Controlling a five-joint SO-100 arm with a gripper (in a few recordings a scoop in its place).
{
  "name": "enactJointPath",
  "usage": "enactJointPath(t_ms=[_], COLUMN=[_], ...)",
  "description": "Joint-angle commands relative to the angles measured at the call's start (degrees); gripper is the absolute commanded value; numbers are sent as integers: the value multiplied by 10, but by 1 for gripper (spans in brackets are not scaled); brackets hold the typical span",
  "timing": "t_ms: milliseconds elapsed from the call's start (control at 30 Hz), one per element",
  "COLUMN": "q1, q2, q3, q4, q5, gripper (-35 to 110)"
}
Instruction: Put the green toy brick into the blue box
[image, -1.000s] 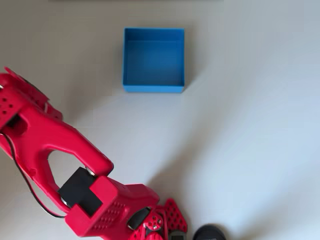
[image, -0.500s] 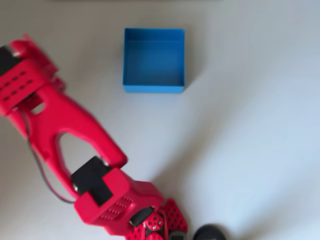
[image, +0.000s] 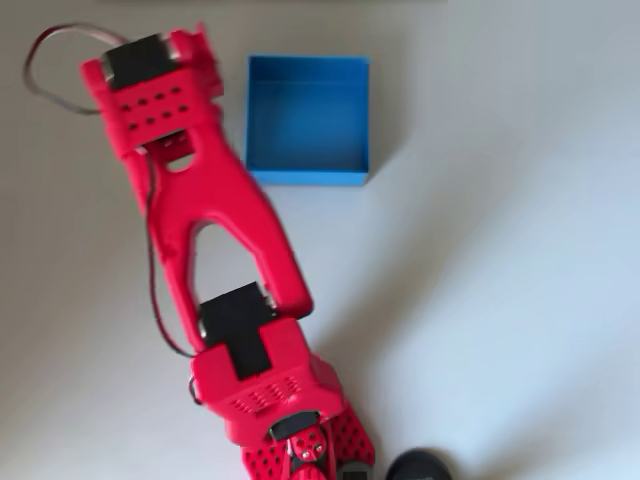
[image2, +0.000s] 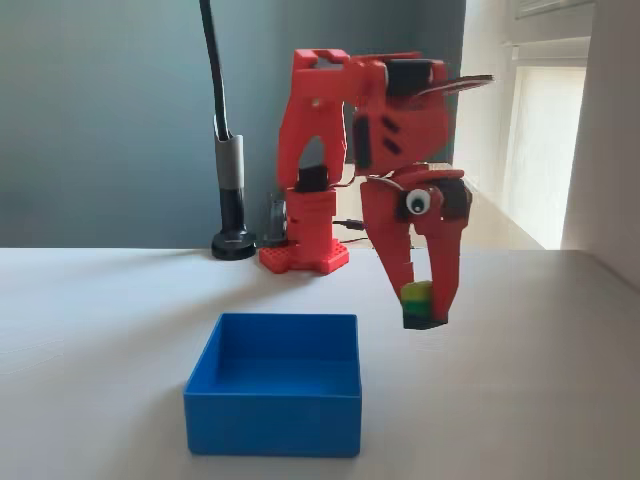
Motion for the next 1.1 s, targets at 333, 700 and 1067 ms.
enactJointPath(t_ms=[333, 700, 1067], q1=[110, 186, 200], q2=[30, 30, 30], q3=[-26, 108, 251], q4=[8, 1, -108], q5=[34, 55, 45], gripper=[0, 0, 0])
